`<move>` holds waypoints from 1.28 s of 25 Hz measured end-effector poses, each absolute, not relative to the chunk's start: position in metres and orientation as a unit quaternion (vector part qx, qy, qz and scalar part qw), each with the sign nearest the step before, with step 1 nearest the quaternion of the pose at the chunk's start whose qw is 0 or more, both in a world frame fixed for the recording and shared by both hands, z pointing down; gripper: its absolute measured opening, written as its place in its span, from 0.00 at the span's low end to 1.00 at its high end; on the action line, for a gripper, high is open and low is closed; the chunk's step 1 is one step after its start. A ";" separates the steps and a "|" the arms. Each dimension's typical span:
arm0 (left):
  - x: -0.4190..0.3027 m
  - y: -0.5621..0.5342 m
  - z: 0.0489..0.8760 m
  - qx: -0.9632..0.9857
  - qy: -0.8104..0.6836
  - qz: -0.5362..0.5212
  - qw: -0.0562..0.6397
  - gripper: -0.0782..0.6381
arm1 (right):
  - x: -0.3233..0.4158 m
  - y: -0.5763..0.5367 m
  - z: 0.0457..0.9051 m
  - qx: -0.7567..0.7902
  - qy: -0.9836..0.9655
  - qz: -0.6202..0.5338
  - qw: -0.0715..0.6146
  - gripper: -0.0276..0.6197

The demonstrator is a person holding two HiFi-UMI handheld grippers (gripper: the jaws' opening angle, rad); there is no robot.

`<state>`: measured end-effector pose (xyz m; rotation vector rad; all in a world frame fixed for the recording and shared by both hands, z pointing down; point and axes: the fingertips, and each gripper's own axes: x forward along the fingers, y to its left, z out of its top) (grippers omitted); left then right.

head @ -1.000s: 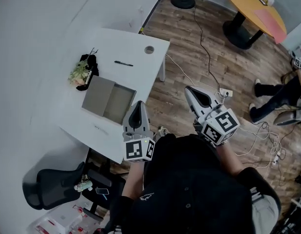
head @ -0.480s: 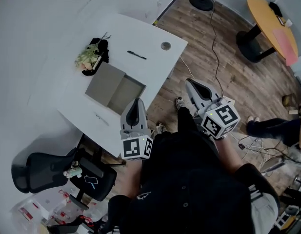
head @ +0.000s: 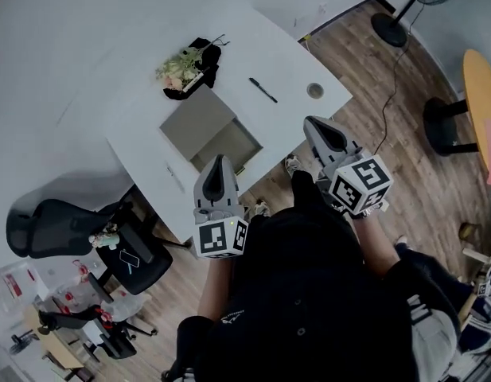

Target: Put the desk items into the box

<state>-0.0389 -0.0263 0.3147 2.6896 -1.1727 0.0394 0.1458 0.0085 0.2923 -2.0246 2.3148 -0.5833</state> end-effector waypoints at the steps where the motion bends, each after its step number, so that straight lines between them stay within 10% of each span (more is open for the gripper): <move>1: -0.036 -0.033 0.316 0.907 -0.408 0.013 0.104 0.12 | 0.149 -0.004 0.295 -0.639 0.746 -0.188 0.002 0.04; 32: 0.019 -0.084 0.347 0.781 -0.610 0.021 0.132 0.12 | 0.177 -0.181 0.380 -0.459 0.842 -0.268 -0.093 0.04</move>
